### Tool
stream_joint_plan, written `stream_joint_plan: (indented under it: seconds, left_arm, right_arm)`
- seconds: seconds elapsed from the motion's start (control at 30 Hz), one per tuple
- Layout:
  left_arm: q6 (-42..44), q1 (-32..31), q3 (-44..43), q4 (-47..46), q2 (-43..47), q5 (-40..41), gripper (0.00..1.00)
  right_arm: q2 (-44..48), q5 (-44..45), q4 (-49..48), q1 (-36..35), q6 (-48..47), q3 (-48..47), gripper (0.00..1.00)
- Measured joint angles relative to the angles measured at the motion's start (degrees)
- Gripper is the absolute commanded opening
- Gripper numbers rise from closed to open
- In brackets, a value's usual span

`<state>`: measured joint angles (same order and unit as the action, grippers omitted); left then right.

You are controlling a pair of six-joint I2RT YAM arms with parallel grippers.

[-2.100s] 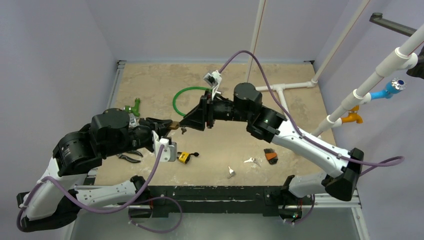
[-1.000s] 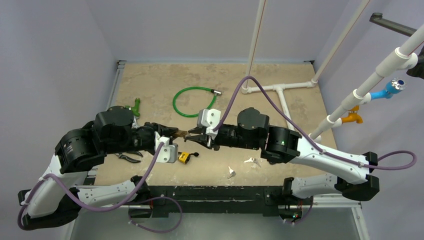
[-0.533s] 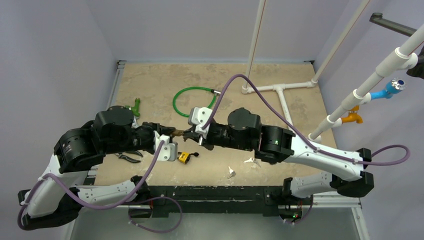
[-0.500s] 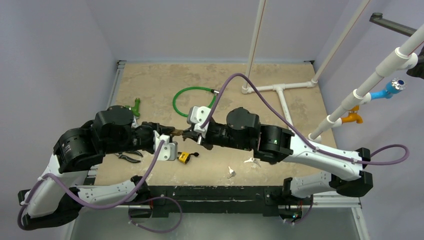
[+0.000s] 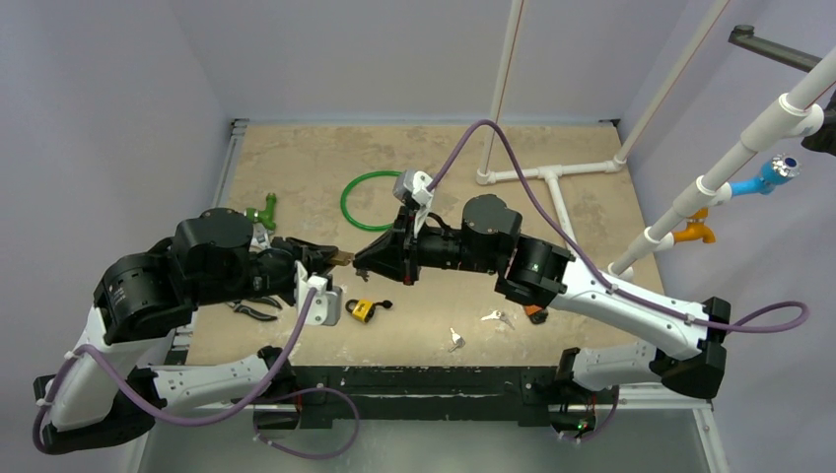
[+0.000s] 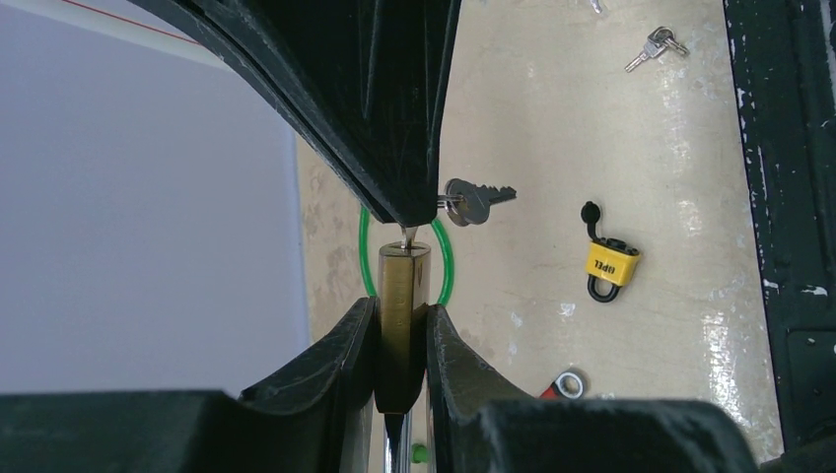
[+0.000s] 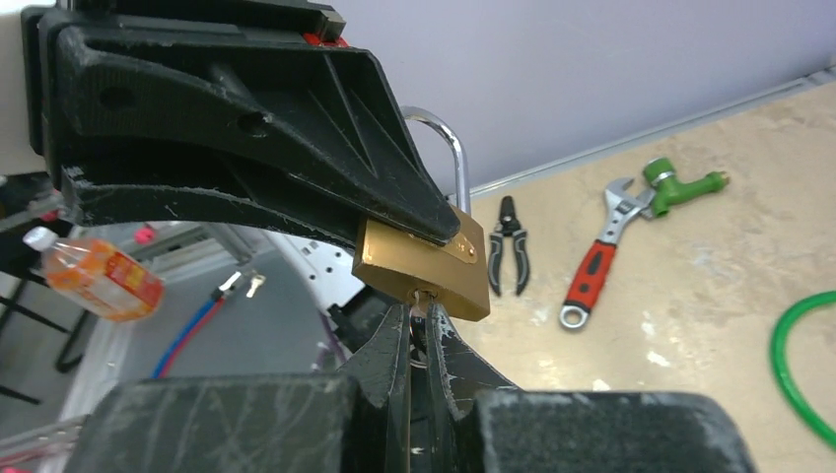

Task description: Unlock with the key

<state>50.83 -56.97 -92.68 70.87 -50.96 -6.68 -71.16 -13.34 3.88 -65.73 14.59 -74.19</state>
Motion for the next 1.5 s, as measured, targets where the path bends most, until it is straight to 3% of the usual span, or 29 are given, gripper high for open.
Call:
stream_joint_plan:
  seconds: [0.37,0.4,0.5,0.53,0.6,0.87,1.03,1.23,1.5]
  left_arm:
    - [2.1,-1.1,0.0,-0.3,1.1,0.9,0.0]
    - [2.2,-1.2,0.1,-0.7,1.2,0.9,0.0]
    - [2.3,-1.2,0.9,-2.1,1.5,1.1,0.0]
    - [2.4,-1.3,1.6,-2.8,1.5,1.1,0.0]
    - [2.6,-1.5,2.6,-4.5,1.6,0.8,0.0]
    - [-0.8,-1.7,10.6,-11.0,2.7,-0.6,0.0]
    - [-5.4,-0.7,18.9,-15.0,0.7,-2.1,0.0]
    - [-10.8,5.7,25.0,-22.9,-13.6,-6.6,0.0]
    - [-11.7,7.1,33.9,-34.5,-26.7,-7.8,0.0]
  right_arm:
    - [-0.9,-5.8,-3.9,2.8,10.2,0.5,0.0]
    - [-0.8,-6.4,-4.0,3.2,10.7,0.5,0.06]
    - [-0.7,-8.1,-2.9,4.7,11.1,0.2,0.42]
    - [-0.6,-7.8,-1.7,4.9,10.8,-0.2,0.6]
    - [-0.1,-6.4,1.4,5.7,9.7,-0.4,0.7]
    - [10.1,5.7,10.3,7.1,7.3,5.3,0.79]
    - [18.2,20.4,17.0,8.3,12.1,12.9,0.78]
    - [23.8,31.7,24.8,9.1,26.0,26.8,0.75]
    - [26.3,31.7,26.2,9.1,35.2,40.6,0.72]
